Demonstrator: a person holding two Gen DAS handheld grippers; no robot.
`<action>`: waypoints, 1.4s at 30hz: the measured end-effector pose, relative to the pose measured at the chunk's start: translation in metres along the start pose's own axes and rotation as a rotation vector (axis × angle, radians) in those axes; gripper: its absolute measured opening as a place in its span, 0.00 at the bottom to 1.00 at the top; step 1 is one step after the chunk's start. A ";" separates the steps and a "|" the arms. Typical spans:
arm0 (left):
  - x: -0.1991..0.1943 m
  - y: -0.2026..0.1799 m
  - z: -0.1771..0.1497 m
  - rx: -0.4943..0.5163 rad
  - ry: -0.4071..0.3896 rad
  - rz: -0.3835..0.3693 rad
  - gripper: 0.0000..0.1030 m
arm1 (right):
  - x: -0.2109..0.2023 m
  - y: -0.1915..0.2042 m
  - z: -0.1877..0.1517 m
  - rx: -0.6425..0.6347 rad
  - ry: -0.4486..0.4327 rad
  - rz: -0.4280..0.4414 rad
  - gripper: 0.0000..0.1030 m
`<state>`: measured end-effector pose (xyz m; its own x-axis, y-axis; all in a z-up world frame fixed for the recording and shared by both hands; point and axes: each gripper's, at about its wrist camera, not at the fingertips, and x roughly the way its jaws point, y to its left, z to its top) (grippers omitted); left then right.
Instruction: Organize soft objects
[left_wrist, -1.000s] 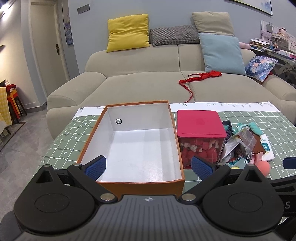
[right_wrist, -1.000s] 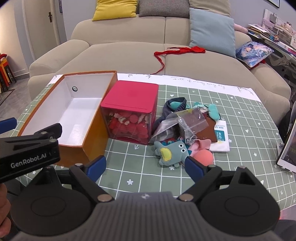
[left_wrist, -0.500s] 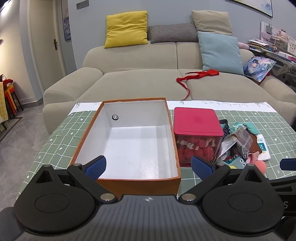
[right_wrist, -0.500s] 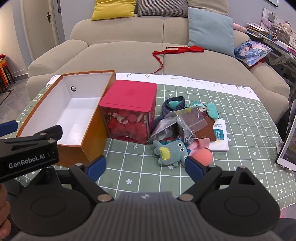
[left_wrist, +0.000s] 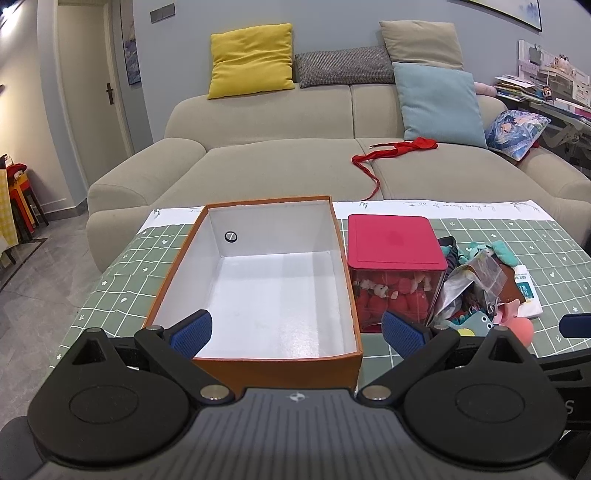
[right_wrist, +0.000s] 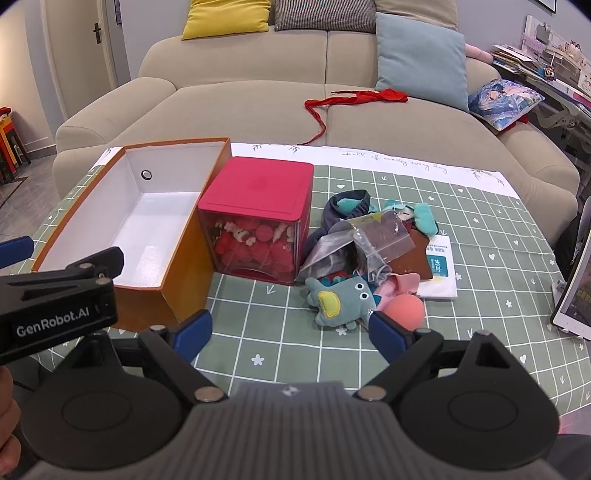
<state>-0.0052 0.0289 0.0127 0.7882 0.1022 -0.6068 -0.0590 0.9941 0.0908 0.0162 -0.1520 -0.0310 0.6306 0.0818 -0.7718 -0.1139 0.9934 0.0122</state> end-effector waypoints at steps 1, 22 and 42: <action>0.000 0.000 0.000 0.000 -0.001 0.000 1.00 | 0.000 0.000 0.000 0.001 0.000 0.001 0.87; 0.003 -0.022 -0.007 0.057 0.011 -0.102 1.00 | 0.048 -0.063 -0.009 0.060 0.037 -0.024 0.87; 0.026 -0.071 -0.033 0.222 0.061 -0.213 1.00 | 0.167 -0.136 0.045 0.111 -0.066 0.146 0.79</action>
<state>-0.0005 -0.0374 -0.0351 0.7298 -0.0985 -0.6765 0.2438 0.9620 0.1229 0.1713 -0.2695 -0.1330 0.6628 0.2272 -0.7135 -0.1250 0.9731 0.1937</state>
